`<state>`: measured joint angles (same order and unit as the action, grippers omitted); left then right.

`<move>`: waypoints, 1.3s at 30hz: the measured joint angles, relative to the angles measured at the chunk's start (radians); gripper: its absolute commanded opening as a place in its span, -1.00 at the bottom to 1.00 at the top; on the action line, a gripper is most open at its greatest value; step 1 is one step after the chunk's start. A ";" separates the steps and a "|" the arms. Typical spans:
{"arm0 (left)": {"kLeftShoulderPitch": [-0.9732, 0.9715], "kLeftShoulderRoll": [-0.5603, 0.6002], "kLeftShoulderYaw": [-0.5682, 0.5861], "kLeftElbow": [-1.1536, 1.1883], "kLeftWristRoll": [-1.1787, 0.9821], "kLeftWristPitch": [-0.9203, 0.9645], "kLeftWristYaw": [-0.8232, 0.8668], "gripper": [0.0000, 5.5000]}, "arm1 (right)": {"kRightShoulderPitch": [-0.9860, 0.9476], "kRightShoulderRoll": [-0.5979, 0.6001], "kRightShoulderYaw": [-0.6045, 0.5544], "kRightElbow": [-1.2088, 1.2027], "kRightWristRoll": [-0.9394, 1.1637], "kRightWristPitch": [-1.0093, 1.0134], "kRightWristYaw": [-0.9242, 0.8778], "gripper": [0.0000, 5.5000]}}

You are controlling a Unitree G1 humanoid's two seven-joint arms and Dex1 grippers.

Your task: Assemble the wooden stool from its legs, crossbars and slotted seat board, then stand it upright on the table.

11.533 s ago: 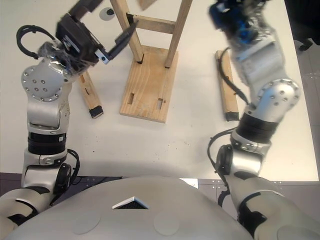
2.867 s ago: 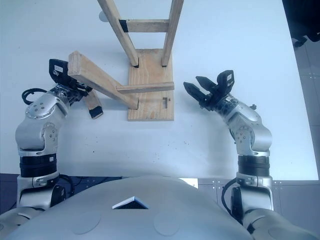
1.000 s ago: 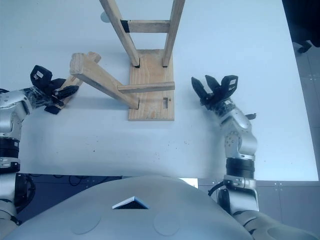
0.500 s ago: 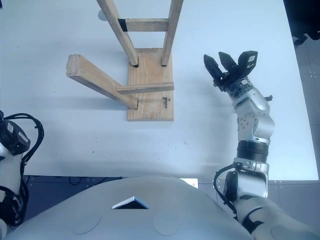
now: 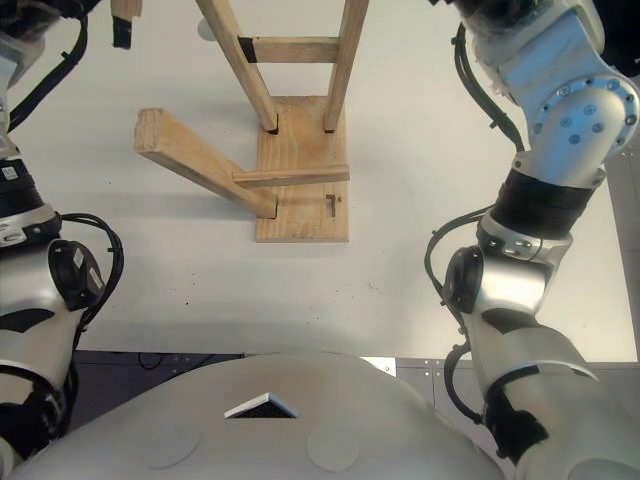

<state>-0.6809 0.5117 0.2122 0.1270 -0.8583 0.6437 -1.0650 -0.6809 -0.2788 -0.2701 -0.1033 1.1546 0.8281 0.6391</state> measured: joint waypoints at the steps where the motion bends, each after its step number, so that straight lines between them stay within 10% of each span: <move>1: 0.002 0.003 -0.005 0.005 -0.007 0.030 -0.019 -0.28 | -0.002 0.002 0.005 0.001 0.019 0.005 -0.004 0.20; 24: 0.022 -0.006 -0.046 -0.083 -0.104 0.233 -0.051 -0.28 | -0.065 0.101 0.190 0.111 -0.109 0.005 0.071 0.20; 39: 0.005 0.025 -0.062 -0.059 -0.102 0.273 -0.072 -0.28 | -0.115 0.067 0.186 0.204 -0.142 0.048 0.192 -0.26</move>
<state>-0.6761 0.5369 0.1497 0.0682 -0.9604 0.9172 -1.1368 -0.7956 -0.2118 -0.0839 0.1008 1.0123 0.8762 0.8311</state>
